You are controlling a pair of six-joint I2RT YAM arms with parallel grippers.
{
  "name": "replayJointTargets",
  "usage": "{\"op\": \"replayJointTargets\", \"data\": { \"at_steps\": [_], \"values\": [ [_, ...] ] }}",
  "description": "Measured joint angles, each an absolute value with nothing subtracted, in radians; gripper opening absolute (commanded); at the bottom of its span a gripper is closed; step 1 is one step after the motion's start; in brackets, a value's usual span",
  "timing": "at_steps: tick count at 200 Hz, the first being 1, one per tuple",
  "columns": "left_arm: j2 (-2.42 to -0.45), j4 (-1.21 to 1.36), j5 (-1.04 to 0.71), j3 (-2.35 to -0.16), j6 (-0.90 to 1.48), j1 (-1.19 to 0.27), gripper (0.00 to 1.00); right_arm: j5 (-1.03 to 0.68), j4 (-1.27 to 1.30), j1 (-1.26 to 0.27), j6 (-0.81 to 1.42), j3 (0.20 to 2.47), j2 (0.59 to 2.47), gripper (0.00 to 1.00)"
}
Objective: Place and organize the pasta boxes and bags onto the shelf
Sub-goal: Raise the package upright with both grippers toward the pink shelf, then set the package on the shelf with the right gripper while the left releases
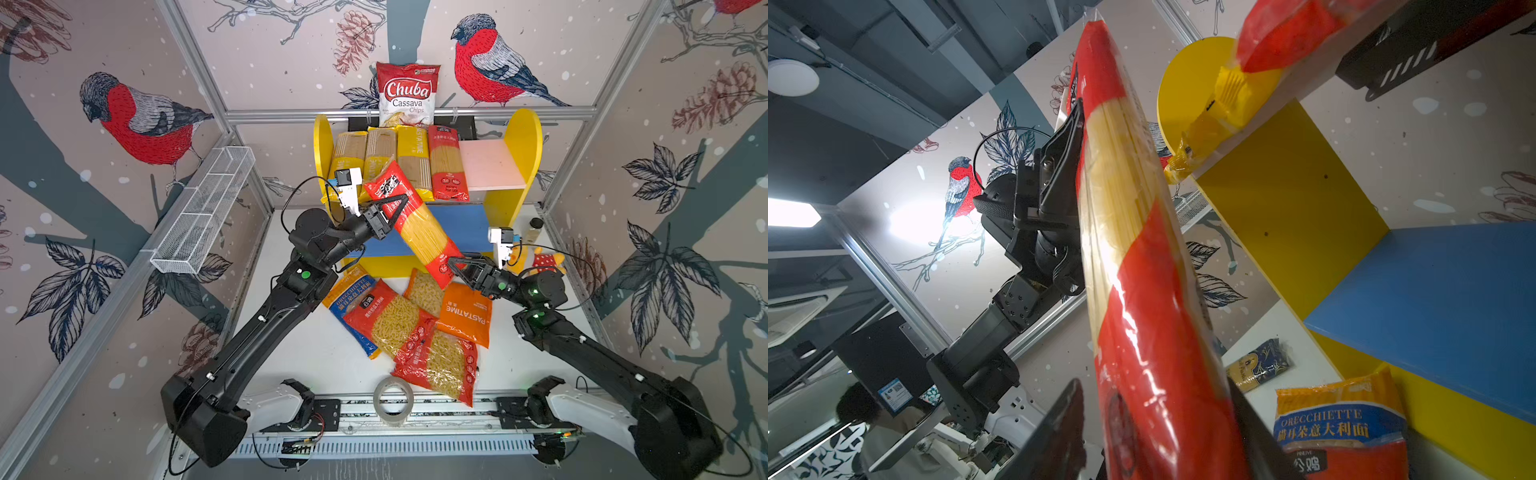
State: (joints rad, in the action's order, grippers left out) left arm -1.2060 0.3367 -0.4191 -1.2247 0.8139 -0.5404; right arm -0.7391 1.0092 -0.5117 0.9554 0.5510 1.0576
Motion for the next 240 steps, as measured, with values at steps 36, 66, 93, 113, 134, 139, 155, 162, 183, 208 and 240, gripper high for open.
{"op": "replayJointTargets", "data": {
  "at_steps": [36,66,93,113,134,139,155,162,183,208,240],
  "values": [
    [-1.225,0.361,-0.424,-1.238,0.823,-0.54,0.01,-0.725,1.024,-0.512,0.971,0.551,1.066,0.33],
    [-1.235,0.37,-0.42,-1.244,0.83,-0.54,0.02,-0.722,1.044,-0.512,0.986,0.558,1.081,0.24],
    [-1.239,0.377,-0.417,-1.251,0.83,-0.54,0.04,-0.723,1.069,-0.513,1.0,0.564,1.092,0.21],
    [-1.241,0.378,-0.417,-1.254,0.83,-0.54,0.08,-0.722,1.071,-0.514,1.007,0.568,1.093,0.18],
    [-1.247,0.382,-0.417,-1.261,0.831,-0.54,0.15,-0.72,1.075,-0.514,1.019,0.571,1.092,0.14],
    [-1.25,0.382,-0.417,-1.265,0.831,-0.54,0.17,-0.718,1.075,-0.514,1.02,0.572,1.092,0.13],
    [-1.259,0.383,-0.418,-1.28,0.833,-0.54,0.25,-0.71,1.075,-0.512,1.024,0.58,1.091,0.11],
    [-1.264,0.384,-0.418,-1.289,0.833,-0.54,0.29,-0.707,1.076,-0.511,1.027,0.584,1.091,0.11],
    [-1.279,0.391,-0.416,-1.31,0.831,-0.54,0.44,-0.695,1.084,-0.511,1.048,0.601,1.092,0.1],
    [-1.288,0.401,-0.416,-1.325,0.83,-0.54,0.56,-0.67,1.092,-0.497,1.078,0.623,1.093,0.08],
    [-1.288,0.411,-0.417,-1.32,0.83,-0.54,0.66,-0.629,1.09,-0.472,1.134,0.66,1.093,0.07]
  ]
}}
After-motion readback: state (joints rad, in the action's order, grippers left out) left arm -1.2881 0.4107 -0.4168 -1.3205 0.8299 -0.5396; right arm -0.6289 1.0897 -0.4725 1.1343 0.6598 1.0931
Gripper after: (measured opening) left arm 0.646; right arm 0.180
